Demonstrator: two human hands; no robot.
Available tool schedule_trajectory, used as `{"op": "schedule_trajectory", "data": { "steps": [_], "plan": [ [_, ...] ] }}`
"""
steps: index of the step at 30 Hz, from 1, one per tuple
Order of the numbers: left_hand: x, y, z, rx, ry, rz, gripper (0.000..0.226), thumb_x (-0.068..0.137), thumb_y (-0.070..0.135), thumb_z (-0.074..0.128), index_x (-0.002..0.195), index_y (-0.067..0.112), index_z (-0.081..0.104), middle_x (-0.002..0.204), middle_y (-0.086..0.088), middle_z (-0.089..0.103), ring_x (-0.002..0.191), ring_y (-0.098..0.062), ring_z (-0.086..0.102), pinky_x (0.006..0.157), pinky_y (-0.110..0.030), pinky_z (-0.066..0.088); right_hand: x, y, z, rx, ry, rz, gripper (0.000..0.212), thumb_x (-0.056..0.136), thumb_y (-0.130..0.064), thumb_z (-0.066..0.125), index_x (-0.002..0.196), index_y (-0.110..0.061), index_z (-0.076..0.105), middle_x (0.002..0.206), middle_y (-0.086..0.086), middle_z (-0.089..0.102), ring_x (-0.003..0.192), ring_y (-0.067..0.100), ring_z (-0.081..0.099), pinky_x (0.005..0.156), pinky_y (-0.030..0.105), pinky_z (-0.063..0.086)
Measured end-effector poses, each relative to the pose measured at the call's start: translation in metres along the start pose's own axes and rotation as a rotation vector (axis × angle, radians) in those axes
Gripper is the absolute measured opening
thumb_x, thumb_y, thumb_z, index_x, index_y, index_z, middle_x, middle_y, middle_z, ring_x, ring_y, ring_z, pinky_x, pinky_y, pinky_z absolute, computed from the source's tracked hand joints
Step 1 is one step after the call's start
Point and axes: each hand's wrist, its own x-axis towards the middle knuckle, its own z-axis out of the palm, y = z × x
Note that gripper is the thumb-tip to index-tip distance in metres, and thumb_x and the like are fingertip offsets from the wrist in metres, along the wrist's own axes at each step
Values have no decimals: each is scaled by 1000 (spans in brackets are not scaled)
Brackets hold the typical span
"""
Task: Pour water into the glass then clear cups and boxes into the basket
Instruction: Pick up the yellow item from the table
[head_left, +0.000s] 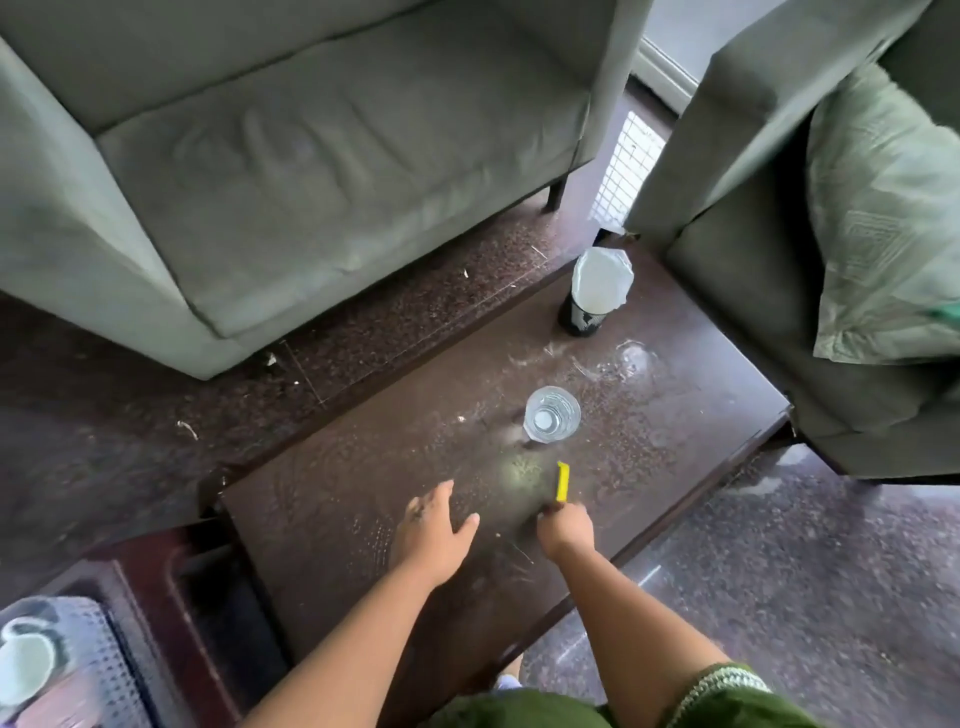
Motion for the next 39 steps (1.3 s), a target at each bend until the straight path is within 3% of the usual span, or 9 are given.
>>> {"op": "schedule_trajectory", "data": {
  "steps": [6, 8, 12, 14, 18, 22, 26, 31, 39],
  "plan": [
    [-49, -59, -34, -31, 122, -64, 55, 94, 42, 48, 143, 20, 36, 143, 4, 48, 134, -20, 40, 107, -33, 36, -97, -64, 46, 5, -65, -163, 3, 78, -23, 68, 77, -21, 71, 97, 8, 74, 94, 26, 69, 77, 27, 52],
    [-77, -87, -55, -53, 219, -52, 41, 95, 36, 49, 133, 21, 48, 132, 6, 58, 125, -17, 50, 102, -32, 40, -131, -92, 65, 28, -91, -307, 25, 75, -22, 74, 63, -28, 53, 93, 5, 73, 85, 23, 66, 73, 25, 49],
    [-137, -160, -95, -42, 559, -79, 16, 85, 24, 51, 89, 21, 66, 79, 0, 73, 79, -26, 69, 71, -35, 51, -199, -145, 103, 24, -140, -552, 27, 74, -23, 77, 94, -20, 58, 93, 0, 71, 88, 22, 65, 71, 24, 46],
    [-168, -191, -120, -55, 649, -134, 14, 84, 23, 52, 82, 20, 65, 71, -3, 71, 69, -30, 67, 62, -35, 50, -230, -167, 125, -40, -158, -648, 29, 76, -26, 77, 102, -18, 67, 96, 1, 73, 93, 20, 67, 74, 21, 45],
    [-218, -238, -156, -138, 741, -190, 9, 88, 22, 57, 86, 21, 66, 77, -3, 72, 73, -30, 65, 64, -38, 52, -290, -197, 174, -134, -205, -711, 13, 73, -27, 78, 85, -24, 72, 75, -7, 64, 82, 16, 65, 74, 23, 49],
    [-253, -282, -171, -353, 801, -290, 10, 87, 18, 59, 92, 19, 67, 90, -2, 73, 84, -26, 66, 73, -37, 52, -325, -211, 226, -228, -220, -730, 21, 71, -20, 68, 60, -26, 52, 74, -4, 64, 78, 16, 62, 67, 19, 44],
    [-273, -323, -172, -498, 820, -375, 8, 91, 20, 58, 95, 17, 65, 95, 1, 71, 88, -22, 65, 72, -30, 47, -337, -217, 261, -320, -210, -728, 10, 71, -17, 70, 77, -23, 63, 92, 5, 72, 90, 23, 67, 74, 23, 50],
    [-285, -362, -162, -561, 821, -411, 9, 91, 20, 58, 98, 19, 63, 95, 6, 70, 91, -18, 63, 74, -28, 44, -338, -232, 289, -512, -216, -831, 13, 72, -17, 68, 84, -23, 68, 94, 4, 73, 90, 24, 68, 74, 23, 51],
    [-282, -397, -159, -632, 776, -416, 14, 91, 25, 57, 104, 25, 61, 90, 15, 62, 98, -18, 60, 83, -35, 50, -335, -250, 329, -946, -161, -999, 31, 86, -9, 54, 111, -21, 67, 113, 5, 67, 103, 28, 65, 87, 32, 55]
  ]
}}
